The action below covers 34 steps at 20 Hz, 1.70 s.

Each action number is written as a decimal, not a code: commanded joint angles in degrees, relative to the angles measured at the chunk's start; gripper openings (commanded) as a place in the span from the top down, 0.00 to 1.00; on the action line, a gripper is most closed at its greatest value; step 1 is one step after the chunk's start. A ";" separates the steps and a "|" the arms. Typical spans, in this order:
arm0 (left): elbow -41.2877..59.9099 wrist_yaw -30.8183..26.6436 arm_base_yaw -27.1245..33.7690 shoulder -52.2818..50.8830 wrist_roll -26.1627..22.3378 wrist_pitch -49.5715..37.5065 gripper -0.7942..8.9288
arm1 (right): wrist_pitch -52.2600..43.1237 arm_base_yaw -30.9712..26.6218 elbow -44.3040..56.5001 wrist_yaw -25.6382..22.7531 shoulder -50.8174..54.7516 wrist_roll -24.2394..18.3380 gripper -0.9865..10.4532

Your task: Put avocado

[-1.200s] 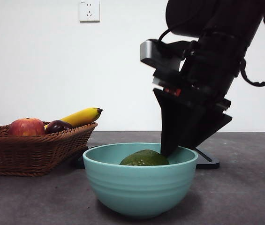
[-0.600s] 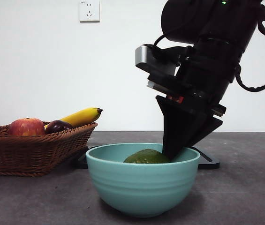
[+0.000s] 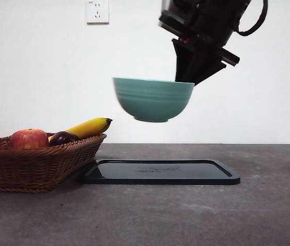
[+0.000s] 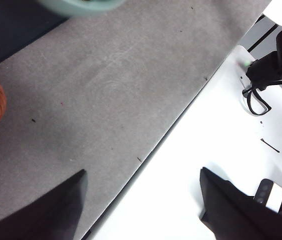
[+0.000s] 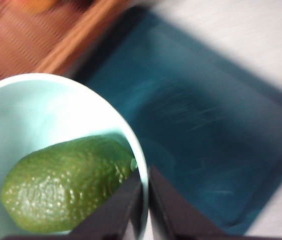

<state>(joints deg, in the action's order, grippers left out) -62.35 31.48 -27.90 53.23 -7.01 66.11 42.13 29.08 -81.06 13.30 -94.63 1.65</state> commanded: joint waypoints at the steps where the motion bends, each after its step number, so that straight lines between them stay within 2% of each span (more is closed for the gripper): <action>1: -0.52 0.28 -0.35 0.26 -0.92 -0.57 0.54 | 2.08 -1.60 -6.58 0.15 -6.08 -1.11 0.91; 4: -0.52 0.28 -0.35 0.26 -0.92 -0.59 0.54 | 3.32 -4.02 -13.81 0.24 -13.79 -1.22 0.90; 7: -0.52 0.28 -0.35 0.26 -0.92 -0.66 0.54 | 3.28 -4.90 -16.96 0.35 -19.69 -1.25 0.91; 12: -0.52 0.28 -0.35 0.26 -0.90 -1.03 0.54 | 1.40 -4.96 -17.09 0.26 -25.40 -1.22 0.91; 17: -0.52 0.28 -0.35 0.26 -0.90 -1.01 0.54 | 1.77 -5.01 -17.09 0.17 -25.79 -1.29 0.90; 18: -0.52 0.28 -0.35 0.26 -0.90 -1.01 0.54 | 1.81 -5.01 -17.09 0.20 -25.79 -1.25 0.90; 20: -0.52 0.28 -0.35 0.26 -0.90 -1.01 0.54 | 1.79 -4.96 -17.09 0.17 -25.79 -0.92 0.78; 22: -0.52 0.28 -0.35 0.26 -0.90 -1.01 0.54 | 1.88 -4.98 -17.31 0.11 -25.42 -0.55 0.75; 23: -0.52 0.28 -0.35 0.26 -0.90 -1.01 0.54 | 2.32 -5.16 -17.64 0.00 -24.63 -0.52 0.75; 26: -0.52 0.28 -0.35 0.26 -0.90 -1.03 0.54 | 5.40 -5.53 -20.31 -4.39 -19.21 -0.79 0.75; 34: -0.52 0.28 -0.35 0.26 -0.92 -1.05 0.54 | 18.47 -5.60 -22.01 -2.32 4.48 -1.11 0.75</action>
<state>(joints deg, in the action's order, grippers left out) -62.35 31.48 -27.92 53.21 -6.98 65.56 60.86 23.18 -101.89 10.87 -89.36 0.86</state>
